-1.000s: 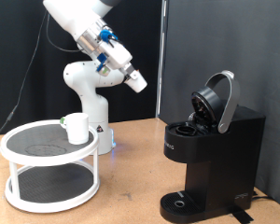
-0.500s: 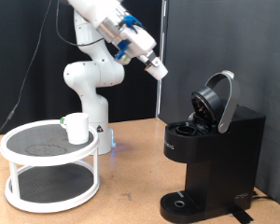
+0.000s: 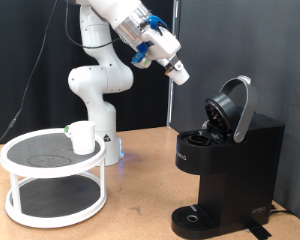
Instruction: Make a cup of coffee with the keurig machine
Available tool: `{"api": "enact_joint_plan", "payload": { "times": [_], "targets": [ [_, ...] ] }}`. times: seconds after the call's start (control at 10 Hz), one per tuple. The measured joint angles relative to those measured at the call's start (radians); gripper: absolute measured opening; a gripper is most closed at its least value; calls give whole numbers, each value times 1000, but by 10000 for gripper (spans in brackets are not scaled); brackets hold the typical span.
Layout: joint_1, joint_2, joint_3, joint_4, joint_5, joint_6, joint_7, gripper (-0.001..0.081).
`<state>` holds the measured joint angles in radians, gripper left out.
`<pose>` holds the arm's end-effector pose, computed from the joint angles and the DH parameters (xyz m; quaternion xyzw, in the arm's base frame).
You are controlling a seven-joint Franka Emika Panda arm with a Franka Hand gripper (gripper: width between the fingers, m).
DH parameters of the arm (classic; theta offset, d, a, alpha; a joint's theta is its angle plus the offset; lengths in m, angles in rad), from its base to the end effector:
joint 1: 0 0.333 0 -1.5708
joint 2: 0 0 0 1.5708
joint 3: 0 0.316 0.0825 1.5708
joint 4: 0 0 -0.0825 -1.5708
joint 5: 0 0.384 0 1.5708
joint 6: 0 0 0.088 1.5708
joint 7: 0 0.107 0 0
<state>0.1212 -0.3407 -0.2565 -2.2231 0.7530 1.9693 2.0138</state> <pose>0.4672 -0.0296 0.5350 -0.3260 0.8637 0.2933 0.2484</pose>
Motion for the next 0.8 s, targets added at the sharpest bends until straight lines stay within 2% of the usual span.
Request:
{"api": "enact_joint_plan", "payload": {
  "times": [0.2,0.8],
  "targets": [
    [0,9,11,-16,-10,15,0,385],
    [1,75,91,-74,-19,159,-2,385]
  ]
}}
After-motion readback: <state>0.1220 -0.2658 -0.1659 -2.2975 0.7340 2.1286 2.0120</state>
